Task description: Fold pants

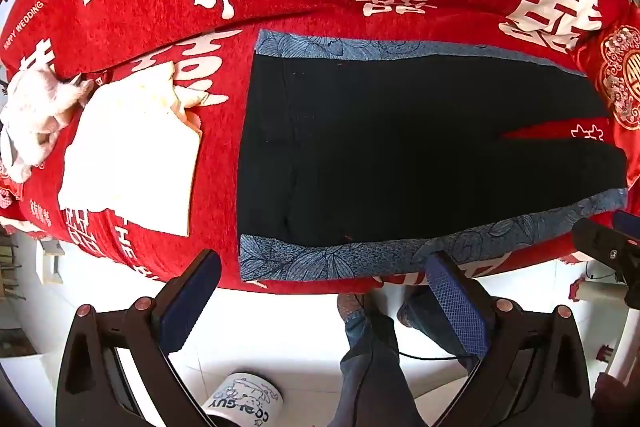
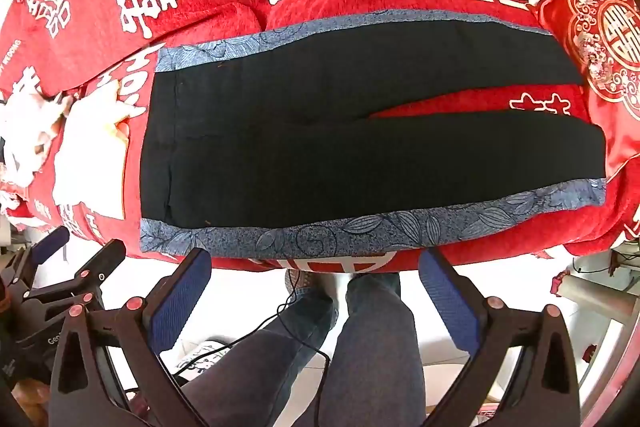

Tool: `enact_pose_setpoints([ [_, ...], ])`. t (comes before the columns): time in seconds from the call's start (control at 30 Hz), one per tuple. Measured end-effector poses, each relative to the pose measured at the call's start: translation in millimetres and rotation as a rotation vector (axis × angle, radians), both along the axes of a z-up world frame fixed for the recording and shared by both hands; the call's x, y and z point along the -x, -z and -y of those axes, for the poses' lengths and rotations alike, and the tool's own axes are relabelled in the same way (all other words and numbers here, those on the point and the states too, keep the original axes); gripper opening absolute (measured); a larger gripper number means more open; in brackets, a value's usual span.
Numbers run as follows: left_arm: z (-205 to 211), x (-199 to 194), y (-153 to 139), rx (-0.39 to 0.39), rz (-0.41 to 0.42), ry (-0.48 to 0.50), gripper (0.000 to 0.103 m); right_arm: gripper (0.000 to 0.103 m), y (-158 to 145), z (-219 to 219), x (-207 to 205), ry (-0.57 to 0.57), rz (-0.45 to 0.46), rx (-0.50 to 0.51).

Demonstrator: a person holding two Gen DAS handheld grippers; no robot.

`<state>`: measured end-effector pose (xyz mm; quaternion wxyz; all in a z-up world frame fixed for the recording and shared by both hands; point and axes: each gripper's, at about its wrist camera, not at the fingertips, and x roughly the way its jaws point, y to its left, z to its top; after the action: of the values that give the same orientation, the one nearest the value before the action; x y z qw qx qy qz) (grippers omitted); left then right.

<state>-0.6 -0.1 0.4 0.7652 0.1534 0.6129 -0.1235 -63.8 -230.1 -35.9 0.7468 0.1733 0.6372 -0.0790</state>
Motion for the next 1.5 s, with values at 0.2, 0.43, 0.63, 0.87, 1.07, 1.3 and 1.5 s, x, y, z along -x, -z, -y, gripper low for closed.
enact_pose_setpoints([
  [0.2,-3,3,-2,0.002,0.006,0.006,0.103,0.103,-3,-5,4,0.004,0.004,0.007],
  [0.43,-4,4,-4,-0.009,0.027,0.022,0.103,0.103,-3,-8,8,0.020,0.011,0.010],
  [0.63,-6,2,-6,-0.007,0.053,0.027,0.103,0.103,-5,-9,9,0.024,0.016,0.012],
  [0.87,-6,2,-6,-0.022,0.049,0.023,0.103,0.103,-5,-9,8,0.024,0.014,0.013],
  [1.07,-8,2,-5,0.007,0.023,0.020,0.103,0.103,-6,-9,9,0.026,0.014,0.013],
  [1.3,-10,2,-6,0.018,0.031,0.019,0.103,0.103,-6,-9,9,0.024,0.015,0.013],
  [1.5,-13,3,-5,0.000,0.019,0.019,0.103,0.103,-7,-11,9,0.028,0.012,0.014],
])
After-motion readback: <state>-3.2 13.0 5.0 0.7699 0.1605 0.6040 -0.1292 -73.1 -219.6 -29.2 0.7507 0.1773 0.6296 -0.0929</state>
